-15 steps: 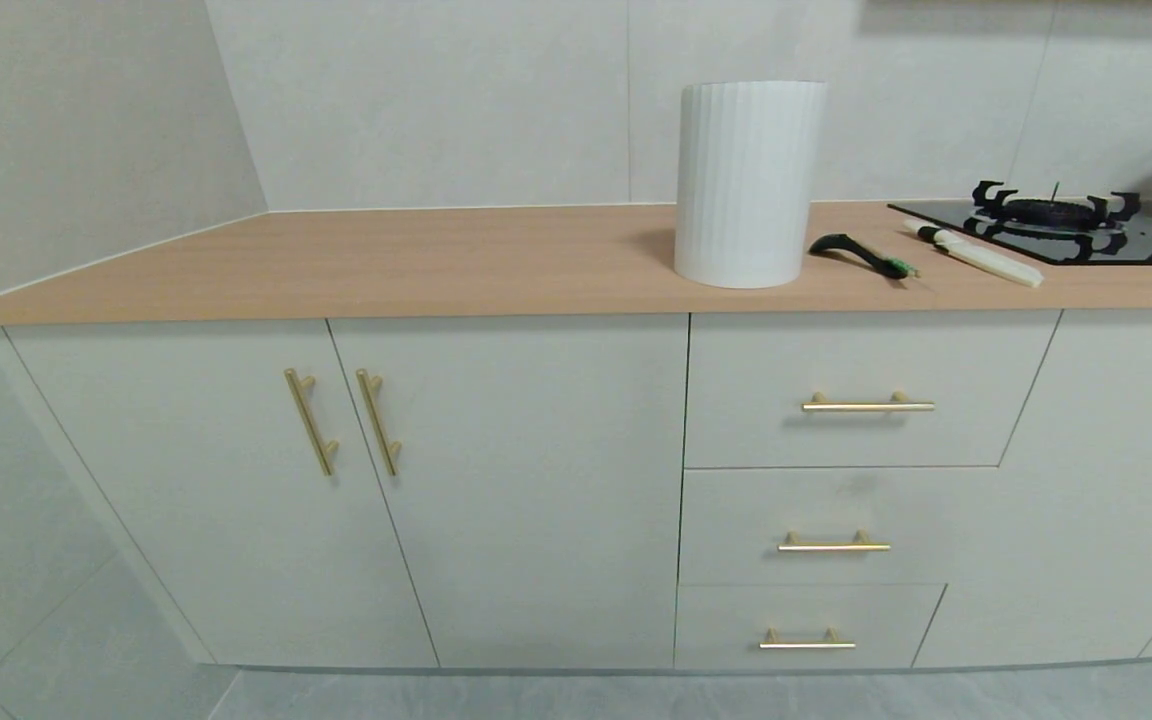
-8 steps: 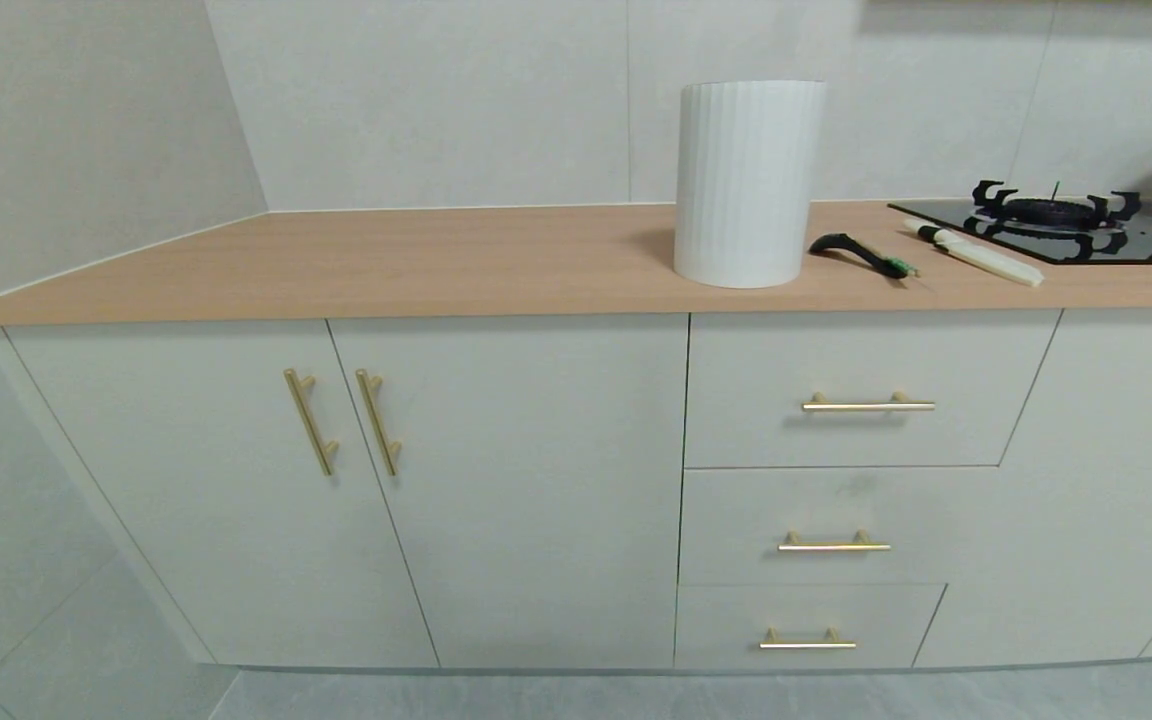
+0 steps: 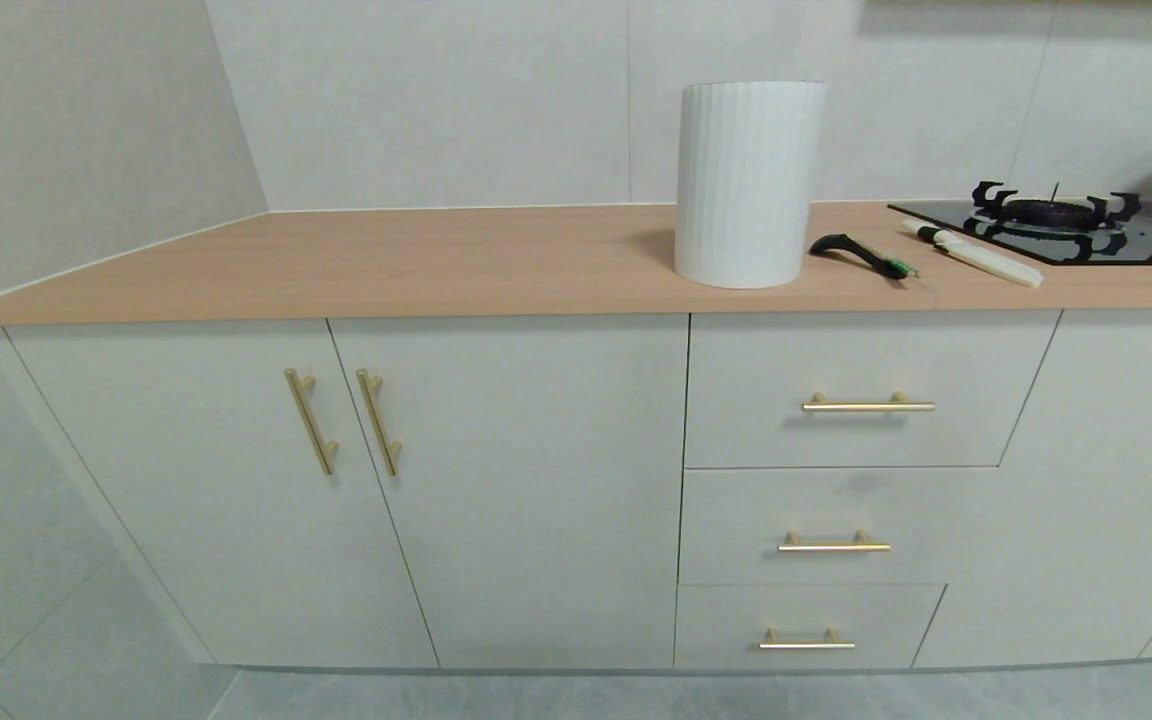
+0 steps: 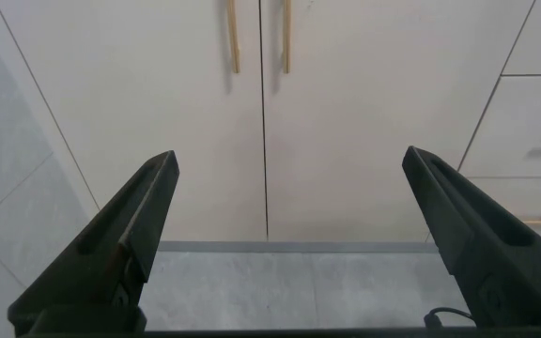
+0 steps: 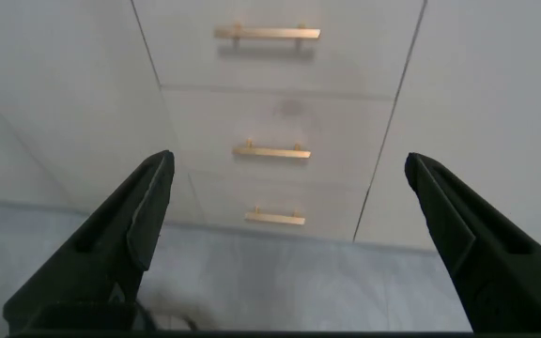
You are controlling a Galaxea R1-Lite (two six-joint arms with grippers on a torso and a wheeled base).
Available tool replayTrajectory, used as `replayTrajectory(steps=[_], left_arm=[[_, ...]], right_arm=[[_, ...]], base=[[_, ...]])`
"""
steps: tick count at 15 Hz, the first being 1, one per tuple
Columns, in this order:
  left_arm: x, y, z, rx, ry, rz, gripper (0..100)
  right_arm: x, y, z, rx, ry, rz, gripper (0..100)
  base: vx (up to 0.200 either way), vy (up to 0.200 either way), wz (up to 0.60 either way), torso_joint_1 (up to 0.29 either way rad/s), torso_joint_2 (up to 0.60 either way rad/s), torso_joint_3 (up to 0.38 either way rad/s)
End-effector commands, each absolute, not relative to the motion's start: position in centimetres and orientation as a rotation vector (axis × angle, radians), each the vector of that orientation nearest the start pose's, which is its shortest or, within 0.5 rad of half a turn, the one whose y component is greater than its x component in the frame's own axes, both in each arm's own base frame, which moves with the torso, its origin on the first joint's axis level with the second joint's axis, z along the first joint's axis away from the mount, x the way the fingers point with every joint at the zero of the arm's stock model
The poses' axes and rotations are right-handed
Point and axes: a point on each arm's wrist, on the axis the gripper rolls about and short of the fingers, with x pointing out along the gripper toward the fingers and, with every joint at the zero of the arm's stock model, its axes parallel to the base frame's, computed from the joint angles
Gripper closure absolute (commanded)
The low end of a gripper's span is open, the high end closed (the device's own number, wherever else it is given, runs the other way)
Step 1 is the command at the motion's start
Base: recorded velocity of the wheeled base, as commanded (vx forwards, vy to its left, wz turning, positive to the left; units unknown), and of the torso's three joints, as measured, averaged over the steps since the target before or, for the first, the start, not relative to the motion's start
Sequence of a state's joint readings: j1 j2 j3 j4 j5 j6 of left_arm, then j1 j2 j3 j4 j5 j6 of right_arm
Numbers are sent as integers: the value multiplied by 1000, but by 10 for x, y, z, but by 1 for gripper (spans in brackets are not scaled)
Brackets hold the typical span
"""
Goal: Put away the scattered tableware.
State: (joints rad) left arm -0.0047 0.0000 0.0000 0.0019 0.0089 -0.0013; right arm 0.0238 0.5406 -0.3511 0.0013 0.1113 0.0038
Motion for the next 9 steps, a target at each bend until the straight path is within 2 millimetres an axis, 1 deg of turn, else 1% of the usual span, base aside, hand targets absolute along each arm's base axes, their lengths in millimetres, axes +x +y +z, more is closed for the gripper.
replayTrajectory(steps=[1,2,4,5,6,7,8,9], left_arm=[[-23,0,75,-2,2,5,0],[-23,0,75,-2,2,5,0],[-23,0,75,-2,2,5,0],[-23,0,75,-2,3,5,0],[-23,0,75,-2,3,5,0],[-23,0,75,-2,3,5,0],[-23,0,75,-2,3,5,0],[-23,0,75,-2,3,5,0]], right_arm=[[66,5,178,20,349,151,0],[89,6,176,23,413,156,0],[128,8,169,25,510,158,0],[158,11,159,24,561,166,0],[175,14,154,22,572,177,0],[204,18,141,20,591,183,0],[221,22,130,16,595,189,0],[230,23,122,18,603,191,0]], base=[[0,0,0,0,0,0],[0,0,0,0,0,0],[0,0,0,0,0,0],[0,0,0,0,0,0],[0,0,0,0,0,0],[0,0,0,0,0,0],[0,0,0,0,0,0],[0,0,0,0,0,0]])
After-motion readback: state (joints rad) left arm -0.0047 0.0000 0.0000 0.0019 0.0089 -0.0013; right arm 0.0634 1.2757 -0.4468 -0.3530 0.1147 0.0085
